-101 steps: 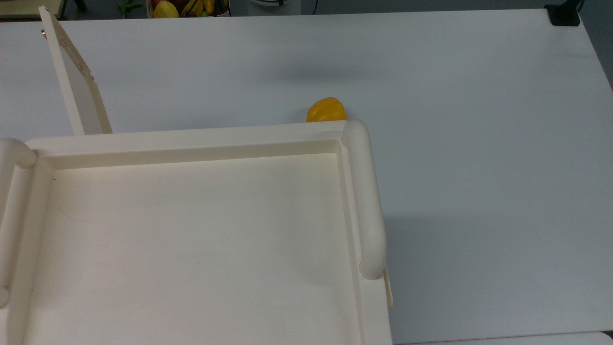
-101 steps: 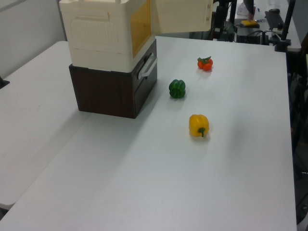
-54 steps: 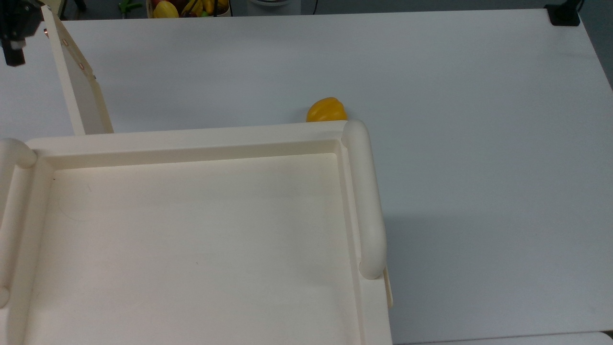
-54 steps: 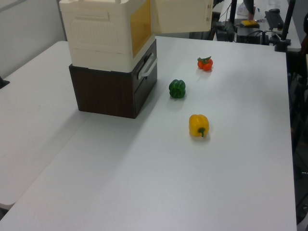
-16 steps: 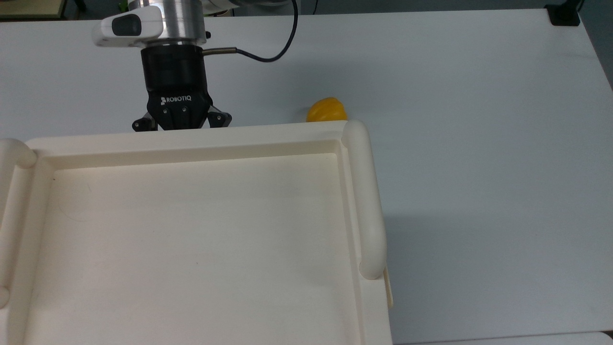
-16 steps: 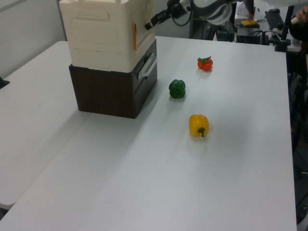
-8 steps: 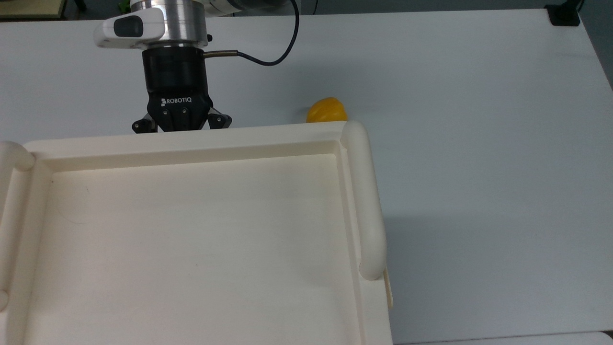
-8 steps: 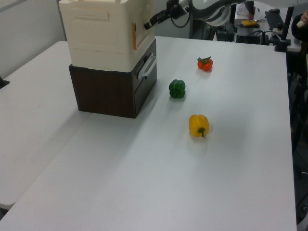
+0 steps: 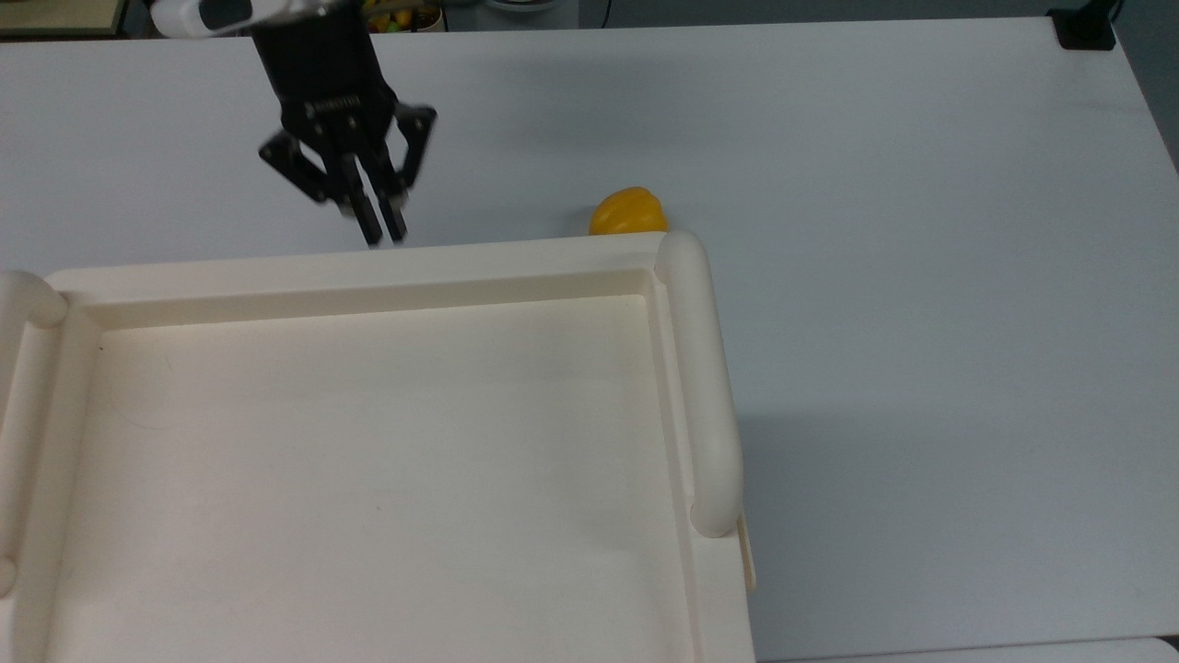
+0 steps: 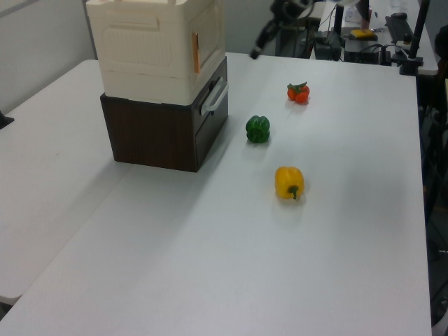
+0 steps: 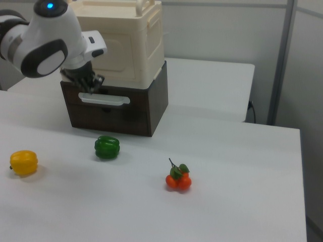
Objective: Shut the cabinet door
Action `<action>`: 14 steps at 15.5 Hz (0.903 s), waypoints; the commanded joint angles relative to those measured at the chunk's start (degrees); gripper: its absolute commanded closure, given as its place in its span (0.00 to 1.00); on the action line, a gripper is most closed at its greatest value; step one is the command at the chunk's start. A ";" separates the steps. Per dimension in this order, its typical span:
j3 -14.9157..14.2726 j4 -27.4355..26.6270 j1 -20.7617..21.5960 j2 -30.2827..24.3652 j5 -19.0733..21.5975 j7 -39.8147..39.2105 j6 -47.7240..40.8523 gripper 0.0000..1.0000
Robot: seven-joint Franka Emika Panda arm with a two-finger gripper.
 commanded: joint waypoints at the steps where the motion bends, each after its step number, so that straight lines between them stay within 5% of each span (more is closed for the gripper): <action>1: -3.15 -3.77 0.49 -7.11 -9.37 5.85 -16.30 0.36; 3: -3.86 -2.89 1.01 -9.66 -13.60 11.82 -23.16 0.00; 5: -3.77 -0.97 1.36 -11.33 -17.47 15.79 -30.63 0.00; 10: -2.28 6.33 1.80 -12.48 -16.52 18.08 -43.83 0.00; 14: 5.35 6.96 1.89 -13.28 -17.66 26.25 -43.68 0.00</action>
